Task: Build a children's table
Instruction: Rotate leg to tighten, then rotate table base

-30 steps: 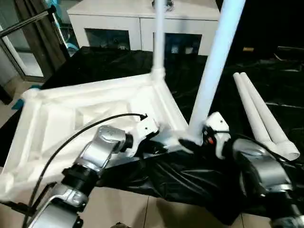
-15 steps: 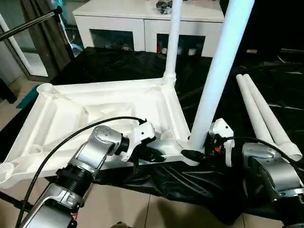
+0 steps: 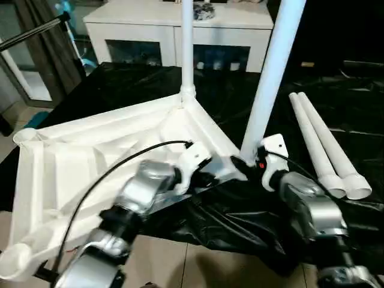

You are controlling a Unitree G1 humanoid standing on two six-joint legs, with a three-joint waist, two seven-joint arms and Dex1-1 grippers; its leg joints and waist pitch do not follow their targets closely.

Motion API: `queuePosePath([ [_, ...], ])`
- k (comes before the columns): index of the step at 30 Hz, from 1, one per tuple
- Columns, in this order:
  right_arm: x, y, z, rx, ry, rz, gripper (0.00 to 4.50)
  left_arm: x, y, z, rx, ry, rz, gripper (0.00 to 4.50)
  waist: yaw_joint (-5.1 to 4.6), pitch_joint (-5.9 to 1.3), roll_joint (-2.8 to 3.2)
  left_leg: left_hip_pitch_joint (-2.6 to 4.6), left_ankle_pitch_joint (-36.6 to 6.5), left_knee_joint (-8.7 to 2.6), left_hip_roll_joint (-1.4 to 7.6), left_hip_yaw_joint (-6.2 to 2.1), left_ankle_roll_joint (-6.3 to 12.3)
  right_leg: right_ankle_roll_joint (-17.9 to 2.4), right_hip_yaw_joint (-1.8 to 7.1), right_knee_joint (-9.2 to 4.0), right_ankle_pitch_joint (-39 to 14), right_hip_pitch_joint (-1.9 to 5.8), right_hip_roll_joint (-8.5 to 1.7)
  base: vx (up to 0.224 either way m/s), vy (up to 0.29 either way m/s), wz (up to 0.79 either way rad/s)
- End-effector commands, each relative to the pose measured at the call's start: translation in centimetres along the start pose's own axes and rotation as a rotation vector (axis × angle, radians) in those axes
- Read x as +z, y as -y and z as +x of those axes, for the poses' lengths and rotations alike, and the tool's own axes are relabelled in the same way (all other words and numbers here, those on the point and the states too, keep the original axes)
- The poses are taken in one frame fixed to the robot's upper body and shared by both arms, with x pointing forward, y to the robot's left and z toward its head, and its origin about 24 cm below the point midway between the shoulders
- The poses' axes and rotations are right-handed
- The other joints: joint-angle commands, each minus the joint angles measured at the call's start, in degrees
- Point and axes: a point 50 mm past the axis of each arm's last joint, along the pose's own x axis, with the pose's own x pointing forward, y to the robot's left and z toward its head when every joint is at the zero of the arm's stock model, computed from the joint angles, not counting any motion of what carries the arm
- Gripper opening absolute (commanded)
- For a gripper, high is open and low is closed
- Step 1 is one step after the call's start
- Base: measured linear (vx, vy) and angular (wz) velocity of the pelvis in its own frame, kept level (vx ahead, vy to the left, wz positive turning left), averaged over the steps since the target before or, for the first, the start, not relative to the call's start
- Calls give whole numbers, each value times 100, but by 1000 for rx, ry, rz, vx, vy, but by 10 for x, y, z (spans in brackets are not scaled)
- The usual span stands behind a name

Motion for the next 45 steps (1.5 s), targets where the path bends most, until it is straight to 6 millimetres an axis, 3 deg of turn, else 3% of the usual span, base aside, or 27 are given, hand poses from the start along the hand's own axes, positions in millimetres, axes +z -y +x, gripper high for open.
queuePosePath([
  [1, -27, -23, 8, 63, -110, 63, 305, 37, 12, 10, -37, 148, 55, 0, -3, -298, -93, 79, -1406, -445, 144, -40, 173, -944, 192, -496, -1615, 225, -250, 0, 0, 0],
  [6, -24, -21, 9, 11, -83, 49, 368, 36, 18, 15, -71, 136, 128, 0, -7, -303, -45, 73, -1441, -455, 149, -49, 175, -951, 188, -495, -1476, 223, -244, 0, 0, 0],
  [12, -8, -9, -4, -37, -8, 6, 368, 36, 17, 18, -64, 151, 196, 0, 51, -296, -44, 119, -1592, -468, 164, -33, 159, -888, 209, -527, -1560, 202, -243, 0, 0, 0],
  [13, -5, -4, -13, -27, 5, -14, 368, 37, 16, 19, -54, 162, 188, 0, 54, -301, -46, 105, -1550, -467, 161, -35, 165, -892, 210, -517, -1523, 216, -249, 0, 0, 0],
  [14, -2, 2, -29, 8, 23, -70, 368, 40, 16, 20, -49, 193, 178, 0, 105, -304, -69, 92, -1400, -460, 171, -31, 203, -847, 215, -507, -1433, 245, -254, 0, 0, 0],
  [16, -1, 4, -34, 17, 28, -85, 368, 41, 16, 20, -47, 201, 178, 0, 194, -329, -77, 150, -1282, -423, 197, -6, 299, -887, 247, -484, -1112, 191, -249, 0, 0, 0],
  [17, 1, 10, -44, 26, 39, -98, 368, 43, 15, 20, -36, 215, 172, 0, 178, -338, -104, 46, -1024, -423, 179, -26, 344, -922, 231, -417, -779, 287, -245, 0, 0, 0],
  [21, 9, 25, -66, 18, 72, -115, 375, 45, 10, 20, -8, 245, 157, 45, 183, -346, -157, 9, -802, -380, 151, -14, 614, -990, 223, -397, -517, 288, -257, 0, 0, 0],
  [23, 12, 27, -74, 31, 75, -118, 375, 44, 7, 18, 6, 250, 169, 59, 205, -377, -146, 15, -629, -344, 160, -13, 756, -1093, 228, -362, -300, 284, -262, 0, 0, 0],
  [26, 11, 20, -76, 87, 55, -116, 375, 43, 3, 12, 25, 254, 179, 94, 196, -351, -101, 19, -744, -353, 173, -11, 770, -1179, 220, -364, -320, 260, -258, 0, 0, 0],
  [27, 6, 12, -75, 138, 24, -106, 375, 43, -5, 3, 89, 254, 184, 100, 186, -345, -116, 21, -786, -356, 171, -8, 771, -1170, 217, -378, -365, 263, -250, 0, 0, 0],
  [28, -4, -1, -69, 194, -32, -102, 375, 43, -25, -22, 257, 259, 170, 105, 153, -330, -124, 5, -930, -375, 177, -17, 710, -1164, 210, -376, -535, 281, -250, 0, 0, 0],
  [29, -6, -3, -68, 198, -40, -105, 375, 43, -29, -26, 291, 260, 165, 105, 122, -322, -127, -13, -973, -391, 181, -31, 665, -1160, 203, -367, -592, 298, -253, 0, 0, 0],
  [30, -8, -4, -67, 201, -47, -107, 375, 43, -32, -31, 324, 261, 159, 126, 81, -307, -112, -5, -1131, -404, 159, -31, 559, -1081, 197, -411, -931, 284, -245, 0, 0, 0],
  [32, -13, -6, -62, 192, -81, -102, 375, 39, -46, -50, 431, 261, 136, 137, 38, -294, -141, 39, -1293, -410, 157, -30, 430, -1016, 205, -450, -1333, 248, -236, 0, 0, 0],
  [34, -16, -7, -58, 174, -108, -96, 375, 33, -58, -71, 533, 240, 126, 144, 20, -276, -103, 59, -1398, -437, 163, -34, 296, -940, 218, -470, -1571, 210, -211, 0, 0, 0],
  [35, -18, -8, -55, 164, -122, -87, 375, 28, -66, -86, 600, 220, 124, 148, 21, -296, -113, 73, -1386, -435, 177, -43, 254, -947, 222, -436, -1469, 211, -208, 0, 0, 0],
  [36, -20, -10, -50, 149, -143, -81, 375, 19, -78, -115, 720, 174, 116, 165, -3, -287, -118, 40, -1342, -454, 167, -49, 240, -944, 221, -424, -1336, 215, -195, 0, 0, 0],
  [37, -20, -11, -49, 146, -147, -79, 375, 17, -80, -122, 743, 162, 116, 178, 2, -302, -95, 50, -1309, -455, 183, -72, 186, -969, 216, -378, -1220, 224, -207, 0, 0, 0],
  [38, -22, -14, -43, 135, -166, -71, 375, 4, -88, -158, 870, 78, 120, 178, -26, -306, -90, 44, -1242, -454, 169, -70, 145, -985, 219, -349, -1039, 220, -193, 0, 0, 0],
  [39, -22, -15, -41, 134, -168, -71, 375, -3, -91, -172, 917, 22, 127, 178, -66, -303, -82, 48, -1176, -454, 159, -68, 133, -1011, 222, -343, -863, 215, -183, 0, 0, 0],
  [40, -22, -15, -41, 134, -168, -71, 375, -3, -91, -172, 917, 22, 127, 178, -76, -306, -97, 70, -1181, -448, 165, -58, 126, -1032, 225, -345, -795, 205, -175, 0, 0, 0],
  [42, -22, -16, -36, 120, -172, -65, 375, -16, -91, -193, 986, -76, 126, 178, -50, -310, -92, 115, -1049, -429, 179, -40, 138, -1145, 239, -323, -494, 189, -176, 0, 0, 0],
  [45, -20, -15, -25, 75, -179, -48, 375, -35, -93, -222, 1096, -201, 109, 178, 8, -282, -75, 123, -1131, -452, 168, -27, 97, -1165, 245, -321, -574, 159, -166, 0, 0, 0],
])
